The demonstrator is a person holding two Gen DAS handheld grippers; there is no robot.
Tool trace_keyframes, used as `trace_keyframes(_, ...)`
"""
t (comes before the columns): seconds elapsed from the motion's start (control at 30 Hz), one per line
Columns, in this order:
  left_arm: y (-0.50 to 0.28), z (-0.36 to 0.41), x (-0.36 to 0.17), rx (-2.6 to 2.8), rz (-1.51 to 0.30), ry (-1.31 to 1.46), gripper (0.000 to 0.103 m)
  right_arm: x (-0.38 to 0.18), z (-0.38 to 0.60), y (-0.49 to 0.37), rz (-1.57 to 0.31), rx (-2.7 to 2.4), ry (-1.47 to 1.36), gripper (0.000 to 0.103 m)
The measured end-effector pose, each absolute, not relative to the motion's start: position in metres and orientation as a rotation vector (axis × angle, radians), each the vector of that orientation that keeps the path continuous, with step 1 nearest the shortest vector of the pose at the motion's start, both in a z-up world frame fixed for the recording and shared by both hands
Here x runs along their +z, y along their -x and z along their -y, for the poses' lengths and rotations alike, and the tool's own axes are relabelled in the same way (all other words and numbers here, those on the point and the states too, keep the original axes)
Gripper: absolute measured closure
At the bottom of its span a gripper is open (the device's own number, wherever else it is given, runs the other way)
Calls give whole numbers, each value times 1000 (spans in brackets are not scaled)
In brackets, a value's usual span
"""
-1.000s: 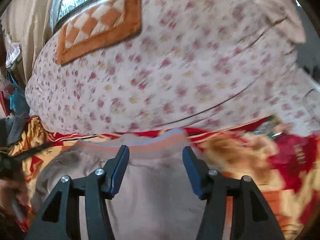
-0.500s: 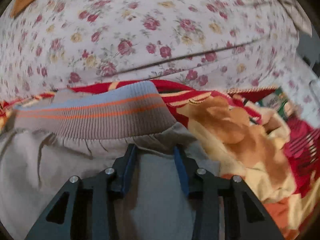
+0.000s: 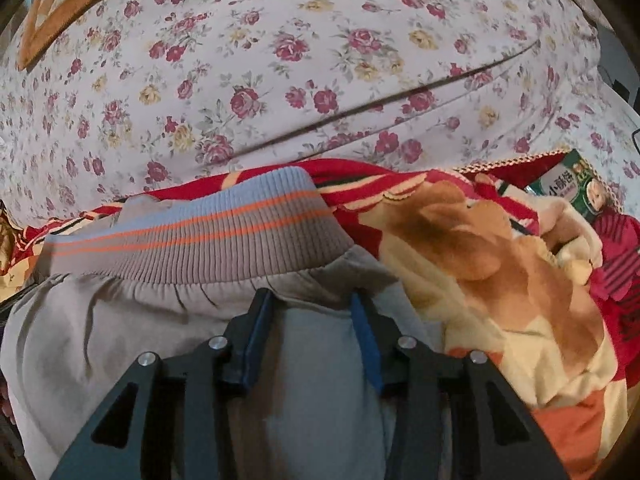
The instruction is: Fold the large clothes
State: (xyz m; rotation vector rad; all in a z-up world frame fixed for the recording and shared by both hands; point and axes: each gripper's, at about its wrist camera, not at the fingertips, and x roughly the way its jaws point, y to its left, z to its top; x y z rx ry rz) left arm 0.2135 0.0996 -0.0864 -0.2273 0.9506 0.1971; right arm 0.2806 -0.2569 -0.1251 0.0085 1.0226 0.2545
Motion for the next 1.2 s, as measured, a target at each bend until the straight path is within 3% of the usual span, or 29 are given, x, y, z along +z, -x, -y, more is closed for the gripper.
trace_keyframes(0.1,-213,-100,-86,200,-952,225,50,-125,257,-283,-1037,315,-36,41)
trace_keyframes(0.17,-213,-99,-83,208,-946,216,50,-119,258,-280,-1026,333,-54,40)
trace_keyframes(0.23,-209,-94,-69,234,-920,186,62,-103,260,-272,-980,325,-59,41)
trace_keyframes(0.4,-180,-62,-11,156,-735,267,62,-32,236,-229,-784,369,-37,38)
trace_keyframes(0.47,-174,-41,-13,93,-742,318,62,-26,215,-223,-816,396,-36,35)
trace_keyframes(0.77,-205,-1,-78,112,-908,251,62,-113,172,-241,-1025,258,65,32)
trace_keyframes(1.2,-216,5,-79,99,-901,265,57,-115,170,-240,-1017,270,88,24)
